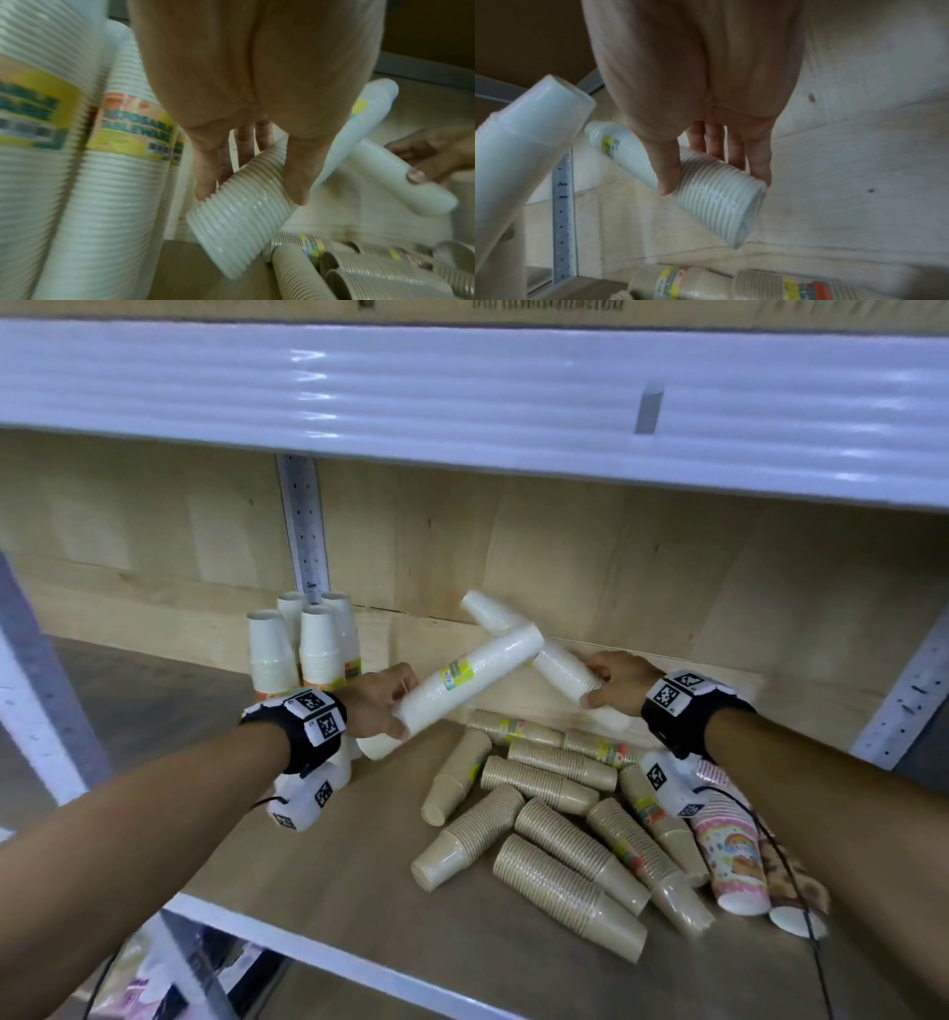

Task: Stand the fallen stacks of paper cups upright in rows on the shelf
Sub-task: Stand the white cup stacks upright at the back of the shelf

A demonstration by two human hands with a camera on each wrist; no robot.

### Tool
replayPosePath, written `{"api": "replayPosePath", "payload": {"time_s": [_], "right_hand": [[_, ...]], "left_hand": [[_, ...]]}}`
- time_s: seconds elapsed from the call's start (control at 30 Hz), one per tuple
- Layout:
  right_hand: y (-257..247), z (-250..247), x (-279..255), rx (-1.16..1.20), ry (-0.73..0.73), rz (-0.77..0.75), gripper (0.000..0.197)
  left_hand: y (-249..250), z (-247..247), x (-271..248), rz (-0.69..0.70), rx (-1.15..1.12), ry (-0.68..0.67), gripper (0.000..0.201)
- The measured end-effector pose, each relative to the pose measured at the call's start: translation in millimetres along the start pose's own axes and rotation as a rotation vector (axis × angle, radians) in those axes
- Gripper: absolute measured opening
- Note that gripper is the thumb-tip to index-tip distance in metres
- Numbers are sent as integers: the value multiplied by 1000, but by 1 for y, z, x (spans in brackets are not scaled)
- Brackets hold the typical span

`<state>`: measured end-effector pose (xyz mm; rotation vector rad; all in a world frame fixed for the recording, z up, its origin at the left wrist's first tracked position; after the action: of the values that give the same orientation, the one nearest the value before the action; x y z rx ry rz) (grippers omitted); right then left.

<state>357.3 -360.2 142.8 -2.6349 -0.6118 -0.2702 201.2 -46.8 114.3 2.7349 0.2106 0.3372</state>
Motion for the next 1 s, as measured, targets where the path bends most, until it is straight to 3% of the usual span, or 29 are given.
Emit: {"api": "replayPosePath", "payload": {"time_s": [0.13, 0.37, 0.53, 0.8, 1.0], "right_hand": [[-29, 7, -9, 181, 16, -9, 59], [-103, 41, -22, 423, 28, 58, 56], [-153, 78, -42, 527, -25, 31, 50], [-203, 133, -89, 559, -149, 41, 49], [-221, 165, -97, 665, -181, 60, 60]], "left_hand": [[-4, -13, -18, -96, -151, 115, 65], [-11, -24, -53, -234, -443, 186, 69], [-21, -18, -79, -336, -481, 212, 67], [-48, -2, -112, -378, -415, 230, 77], [-66, 6, -120, -424, -401, 243, 74]]}}
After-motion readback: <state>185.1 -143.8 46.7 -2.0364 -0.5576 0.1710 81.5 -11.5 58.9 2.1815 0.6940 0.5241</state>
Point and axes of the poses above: each hand's wrist, its own x-axis towards the middle knuckle, its own z-axis out of the palm, y = z × x, the point moved 3 cm from there along x, towards the middle knuckle, and after that the axes turned 15 degrees about y, right-handed, at the moved point
